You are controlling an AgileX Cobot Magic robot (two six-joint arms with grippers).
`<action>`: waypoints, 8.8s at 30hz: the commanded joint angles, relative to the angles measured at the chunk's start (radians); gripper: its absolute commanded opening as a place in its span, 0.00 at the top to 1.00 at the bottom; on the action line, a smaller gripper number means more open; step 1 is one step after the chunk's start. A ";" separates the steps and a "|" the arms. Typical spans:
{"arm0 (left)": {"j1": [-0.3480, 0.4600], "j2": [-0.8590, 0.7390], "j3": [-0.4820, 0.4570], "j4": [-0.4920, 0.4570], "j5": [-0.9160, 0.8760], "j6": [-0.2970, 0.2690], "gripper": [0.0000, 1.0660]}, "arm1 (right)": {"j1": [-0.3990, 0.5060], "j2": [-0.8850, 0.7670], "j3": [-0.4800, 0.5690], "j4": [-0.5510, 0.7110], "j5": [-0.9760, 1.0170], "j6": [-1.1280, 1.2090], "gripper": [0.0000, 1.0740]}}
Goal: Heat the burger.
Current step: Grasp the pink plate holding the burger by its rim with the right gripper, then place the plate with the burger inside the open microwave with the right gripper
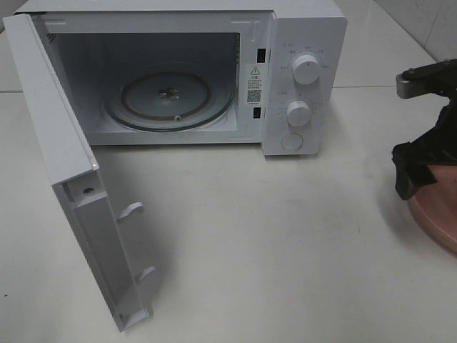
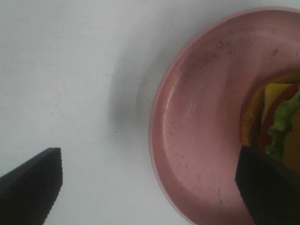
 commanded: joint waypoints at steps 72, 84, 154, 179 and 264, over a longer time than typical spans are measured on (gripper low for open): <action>-0.002 -0.019 0.003 -0.001 -0.005 -0.004 0.06 | 0.071 0.280 -0.001 -0.316 -0.047 0.406 1.00; -0.002 -0.019 0.003 -0.001 -0.005 -0.004 0.06 | 0.143 0.267 0.000 -0.442 0.052 0.520 1.00; -0.002 -0.019 0.003 -0.001 -0.005 -0.004 0.06 | 0.874 0.012 0.112 -0.537 0.351 0.584 0.97; -0.002 -0.019 0.003 -0.001 -0.005 -0.004 0.06 | 1.090 0.012 0.112 -0.577 0.340 0.467 0.97; -0.002 -0.019 0.003 -0.001 -0.005 -0.004 0.06 | 0.675 -0.057 0.108 -0.099 -0.397 -1.220 1.00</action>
